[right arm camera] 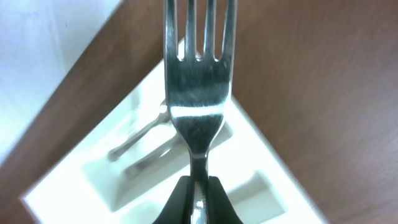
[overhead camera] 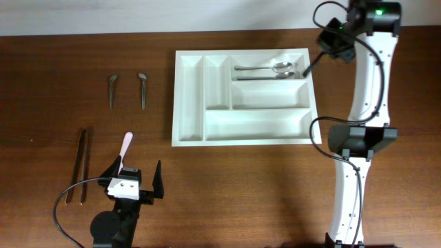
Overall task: Pack container
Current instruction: 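Carry the fork into the tray's middle-right compartment and lower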
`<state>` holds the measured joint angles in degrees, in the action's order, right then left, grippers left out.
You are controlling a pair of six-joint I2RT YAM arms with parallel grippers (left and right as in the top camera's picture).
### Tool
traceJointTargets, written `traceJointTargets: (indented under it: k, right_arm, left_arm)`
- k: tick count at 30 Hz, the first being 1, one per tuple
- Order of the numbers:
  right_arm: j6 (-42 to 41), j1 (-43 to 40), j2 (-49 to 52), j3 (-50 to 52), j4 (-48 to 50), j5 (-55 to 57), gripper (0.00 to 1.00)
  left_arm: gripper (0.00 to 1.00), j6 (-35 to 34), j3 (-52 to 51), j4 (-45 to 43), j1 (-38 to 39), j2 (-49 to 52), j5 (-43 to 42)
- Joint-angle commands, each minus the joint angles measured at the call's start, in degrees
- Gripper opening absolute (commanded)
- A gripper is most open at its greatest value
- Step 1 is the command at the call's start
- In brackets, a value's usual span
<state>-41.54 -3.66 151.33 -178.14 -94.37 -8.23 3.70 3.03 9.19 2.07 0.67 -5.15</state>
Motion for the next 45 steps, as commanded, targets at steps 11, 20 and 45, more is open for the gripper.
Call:
traceJointTargets:
  k: [11, 20, 45]
  right_arm:
    - [-43.6, 11.0, -0.1, -0.5, -3.0, 1.2, 0.04]
    - [-56.5, 15.5, 2.8, 0.2, -3.0, 4.7, 0.05]
    - [-61.6, 15.3, 4.1, 18.4, 3.1, 9.0, 0.09]
  left_arm:
    - [0.99, 0.9, -0.4, -0.2, -0.4, -0.4, 0.4]
    - [0.99, 0.9, -0.4, -0.2, -0.4, -0.4, 0.4]
    - [0.99, 0.9, -0.4, -0.2, -0.4, -0.4, 0.4]
